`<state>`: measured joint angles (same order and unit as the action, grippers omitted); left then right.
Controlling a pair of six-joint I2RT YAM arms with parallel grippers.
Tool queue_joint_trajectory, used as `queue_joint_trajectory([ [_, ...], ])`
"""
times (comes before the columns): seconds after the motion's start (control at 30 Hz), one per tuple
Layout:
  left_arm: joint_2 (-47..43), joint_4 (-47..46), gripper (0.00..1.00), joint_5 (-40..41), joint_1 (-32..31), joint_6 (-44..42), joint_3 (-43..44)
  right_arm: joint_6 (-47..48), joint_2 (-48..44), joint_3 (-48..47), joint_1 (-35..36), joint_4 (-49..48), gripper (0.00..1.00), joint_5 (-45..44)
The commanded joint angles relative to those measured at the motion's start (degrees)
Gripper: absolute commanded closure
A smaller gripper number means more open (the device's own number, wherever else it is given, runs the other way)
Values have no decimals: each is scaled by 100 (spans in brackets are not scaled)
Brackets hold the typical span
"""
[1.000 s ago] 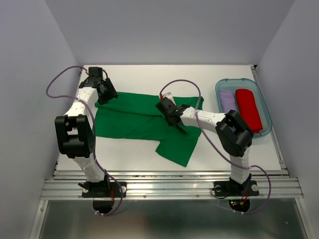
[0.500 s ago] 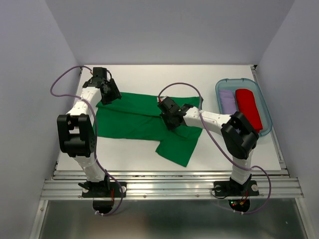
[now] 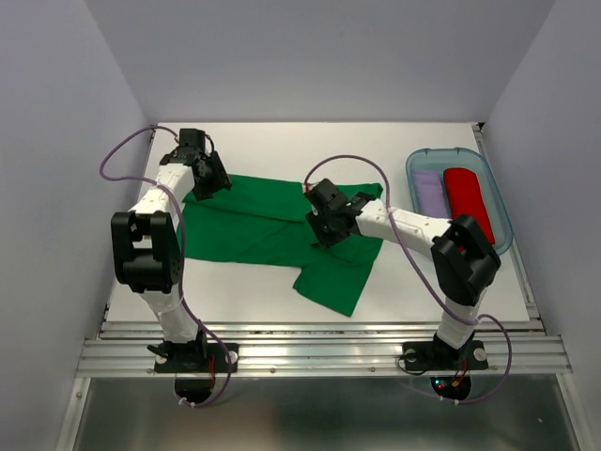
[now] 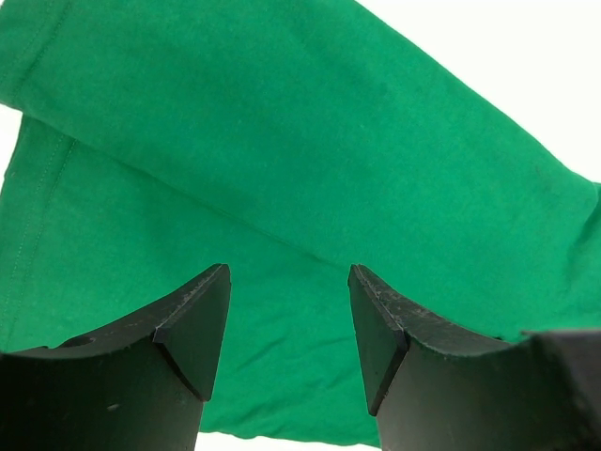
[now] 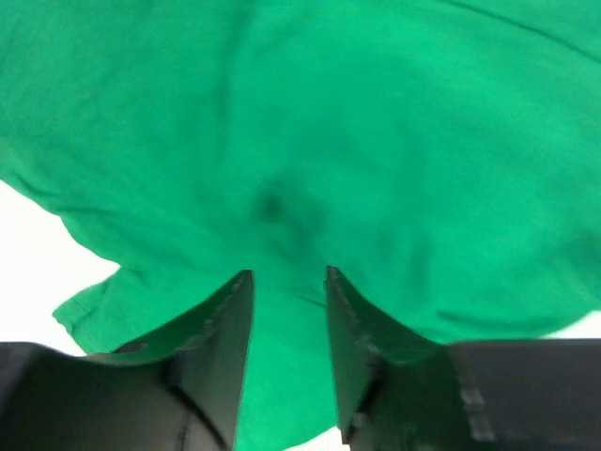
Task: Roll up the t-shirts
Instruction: Fold the T-shirt at the center of the board.
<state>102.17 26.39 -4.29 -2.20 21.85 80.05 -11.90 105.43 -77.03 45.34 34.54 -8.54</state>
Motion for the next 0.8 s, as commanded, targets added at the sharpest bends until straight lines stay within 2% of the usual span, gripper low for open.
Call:
queue_joint_trajectory([
  [0.0,136,-2,36,-10,-44,-110,248,-242,-558,171,-648,44,61,8],
  [0.13,514,-72,36,-19,-44,-137,345,-690,-682,435,-1202,-211,68,361],
  [0.27,812,-169,36,-10,-44,-102,362,-875,-261,356,-1563,-369,76,379],
  [0.5,1375,-214,36,43,-44,-49,529,-1042,399,198,-1950,-879,77,-148],
  [0.77,2263,58,36,-45,-35,-154,1530,-1042,1225,-338,-2257,-1029,77,-965],
])
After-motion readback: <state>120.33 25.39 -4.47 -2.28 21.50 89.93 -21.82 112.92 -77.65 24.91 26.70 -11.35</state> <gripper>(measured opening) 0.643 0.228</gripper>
